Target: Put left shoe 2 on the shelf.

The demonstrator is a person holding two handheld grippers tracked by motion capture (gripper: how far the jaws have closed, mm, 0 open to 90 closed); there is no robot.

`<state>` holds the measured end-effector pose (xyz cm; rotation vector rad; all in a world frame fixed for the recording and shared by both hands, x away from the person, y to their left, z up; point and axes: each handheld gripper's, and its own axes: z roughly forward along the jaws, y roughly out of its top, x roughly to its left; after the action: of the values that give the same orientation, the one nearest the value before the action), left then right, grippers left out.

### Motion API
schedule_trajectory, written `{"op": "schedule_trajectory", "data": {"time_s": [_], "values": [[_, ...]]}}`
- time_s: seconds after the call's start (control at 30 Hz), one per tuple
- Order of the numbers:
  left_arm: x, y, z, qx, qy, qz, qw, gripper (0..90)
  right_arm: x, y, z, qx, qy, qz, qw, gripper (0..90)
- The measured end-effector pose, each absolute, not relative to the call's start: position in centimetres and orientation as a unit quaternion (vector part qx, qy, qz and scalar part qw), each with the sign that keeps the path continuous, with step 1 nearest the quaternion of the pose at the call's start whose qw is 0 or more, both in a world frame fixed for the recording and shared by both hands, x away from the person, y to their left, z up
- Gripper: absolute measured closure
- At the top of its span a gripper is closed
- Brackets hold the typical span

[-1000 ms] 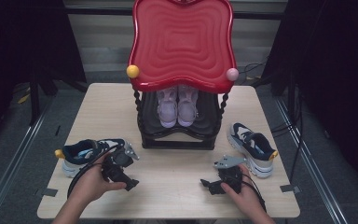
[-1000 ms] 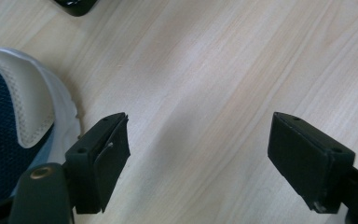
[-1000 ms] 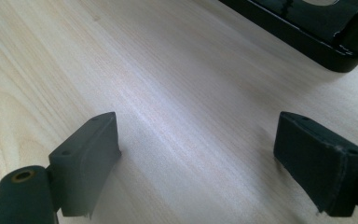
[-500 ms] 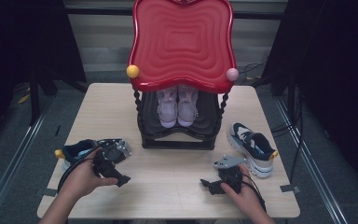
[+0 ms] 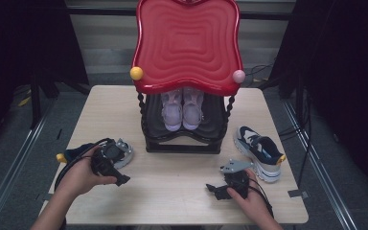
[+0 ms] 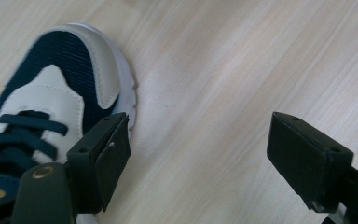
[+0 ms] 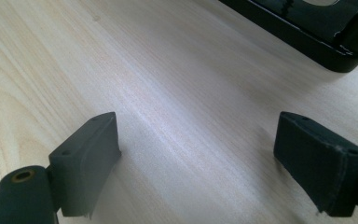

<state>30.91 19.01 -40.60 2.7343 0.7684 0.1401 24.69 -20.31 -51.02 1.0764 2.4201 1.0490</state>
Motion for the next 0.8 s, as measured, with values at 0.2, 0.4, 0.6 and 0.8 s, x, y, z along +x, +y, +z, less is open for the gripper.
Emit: {"op": "schedule_trajectory", "data": {"time_s": [0.2,0.4,0.6,0.8], "values": [[31.3,20.0,-39.9,0.945,0.280,0.060,0.158,20.9,24.7,-20.3,-51.0,0.374,0.840,0.364,0.146,13.4],[31.5,20.7,-39.4,0.942,0.288,0.065,0.162,20.9,24.7,-20.3,-51.0,0.374,0.840,0.365,0.146,13.4],[32.0,21.6,-39.1,0.939,0.297,0.071,0.157,20.9,24.7,-20.3,-51.0,0.374,0.840,0.364,0.146,13.4],[32.3,22.3,-39.1,0.934,0.309,0.077,0.161,21.0,24.7,-20.3,-51.0,0.374,0.840,0.364,0.146,13.4]]}}
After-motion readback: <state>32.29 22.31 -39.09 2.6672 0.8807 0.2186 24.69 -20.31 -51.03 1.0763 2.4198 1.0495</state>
